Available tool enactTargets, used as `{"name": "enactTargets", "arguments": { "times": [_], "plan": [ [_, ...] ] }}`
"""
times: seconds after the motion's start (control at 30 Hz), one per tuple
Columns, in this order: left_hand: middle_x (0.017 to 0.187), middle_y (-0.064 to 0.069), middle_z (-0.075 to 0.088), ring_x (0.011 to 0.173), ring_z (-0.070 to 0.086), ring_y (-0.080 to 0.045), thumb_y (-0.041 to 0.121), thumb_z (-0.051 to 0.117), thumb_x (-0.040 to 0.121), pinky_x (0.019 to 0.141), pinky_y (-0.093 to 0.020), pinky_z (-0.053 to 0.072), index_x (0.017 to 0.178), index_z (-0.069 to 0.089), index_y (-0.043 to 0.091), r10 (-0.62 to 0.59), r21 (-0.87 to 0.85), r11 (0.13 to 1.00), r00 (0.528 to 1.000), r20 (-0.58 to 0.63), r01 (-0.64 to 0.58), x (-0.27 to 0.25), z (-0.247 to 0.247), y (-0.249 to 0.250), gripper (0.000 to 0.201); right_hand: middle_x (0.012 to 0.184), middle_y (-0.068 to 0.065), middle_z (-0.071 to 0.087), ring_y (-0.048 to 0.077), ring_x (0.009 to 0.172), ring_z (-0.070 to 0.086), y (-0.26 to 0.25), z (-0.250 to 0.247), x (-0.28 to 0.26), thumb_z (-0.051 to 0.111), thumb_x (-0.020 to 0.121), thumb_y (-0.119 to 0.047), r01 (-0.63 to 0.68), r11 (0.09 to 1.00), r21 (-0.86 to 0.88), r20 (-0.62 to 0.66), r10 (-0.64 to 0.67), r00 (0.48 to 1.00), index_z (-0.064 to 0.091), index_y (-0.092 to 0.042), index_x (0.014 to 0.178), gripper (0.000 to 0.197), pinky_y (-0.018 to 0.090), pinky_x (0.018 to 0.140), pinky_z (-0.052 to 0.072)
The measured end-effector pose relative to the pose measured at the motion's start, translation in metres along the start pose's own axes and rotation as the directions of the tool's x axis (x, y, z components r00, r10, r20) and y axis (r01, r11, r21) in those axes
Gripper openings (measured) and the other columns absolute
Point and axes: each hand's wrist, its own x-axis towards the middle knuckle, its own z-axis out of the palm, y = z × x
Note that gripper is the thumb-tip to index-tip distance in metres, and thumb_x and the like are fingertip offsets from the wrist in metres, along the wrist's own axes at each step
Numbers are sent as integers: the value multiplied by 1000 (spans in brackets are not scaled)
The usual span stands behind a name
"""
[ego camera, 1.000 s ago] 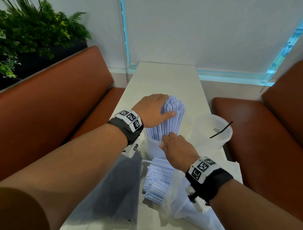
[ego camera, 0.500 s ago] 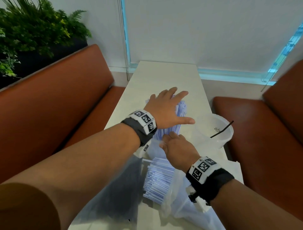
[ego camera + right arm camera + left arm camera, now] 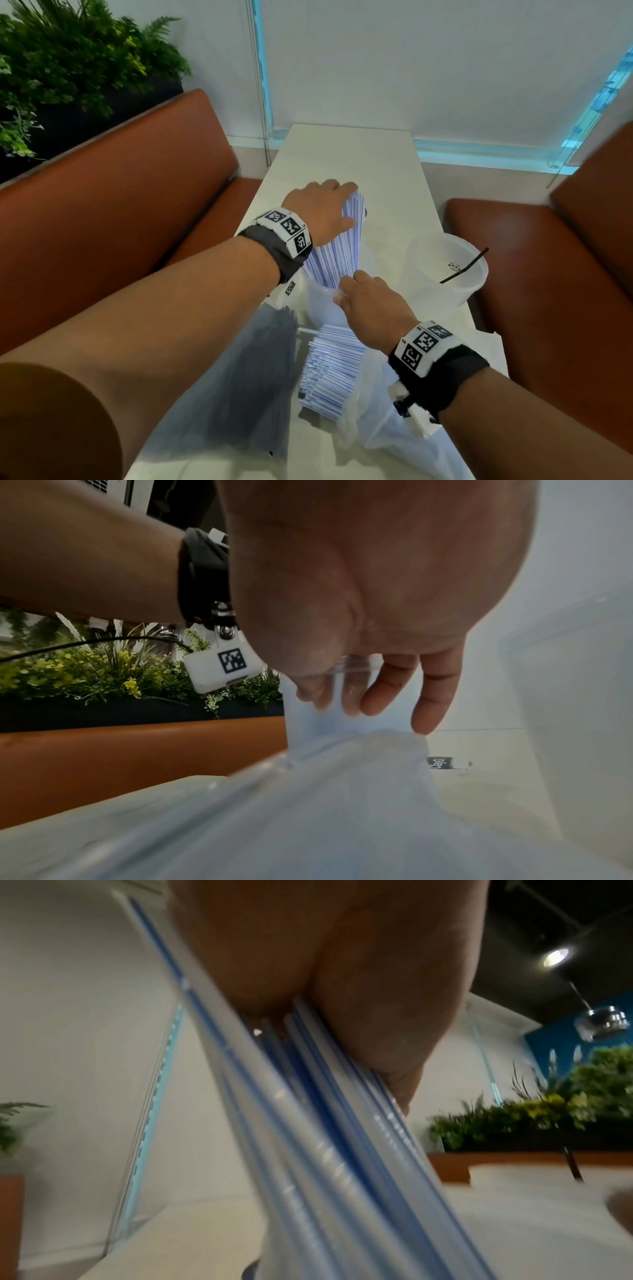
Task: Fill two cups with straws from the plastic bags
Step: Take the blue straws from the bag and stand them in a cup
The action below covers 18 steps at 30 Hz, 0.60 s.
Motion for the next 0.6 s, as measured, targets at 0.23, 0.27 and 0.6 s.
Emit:
{"name": "enactTargets", "arguments": {
  "times": [0.23,0.27,0.6],
  "plan": [
    [157,0,32,136,41,-30,66,49,92,100,-47,44,156,17,26,23,30,999,999,28,-24,-6,5,6,83,101,-6,34,18,88,38,-2,0,0,32,108,-40,-5,1000,-16,-1,4,1000,45,-20,115,25,32,72,37],
    [156,0,32,136,41,-30,65,51,91,99,-46,44,157,15,26,9,29,1000,999,49,-10,-8,4,6,85,101,-6,34,19,88,39,-2,-1,0,32,108,-40,-10,1000,-9,9,10,1000,45,-20,115,25,33,72,37],
    [151,3,34,134,42,-21,71,62,81,109,-46,40,148,35,40,-12,-285,959,997,-81,-12,-38,-58,14,79,90,-11,54,13,62,52,1,-10,-34,44,91,-42,-19,982,189,-461,106,881,40,-36,96,9,29,51,35]
  ]
}}
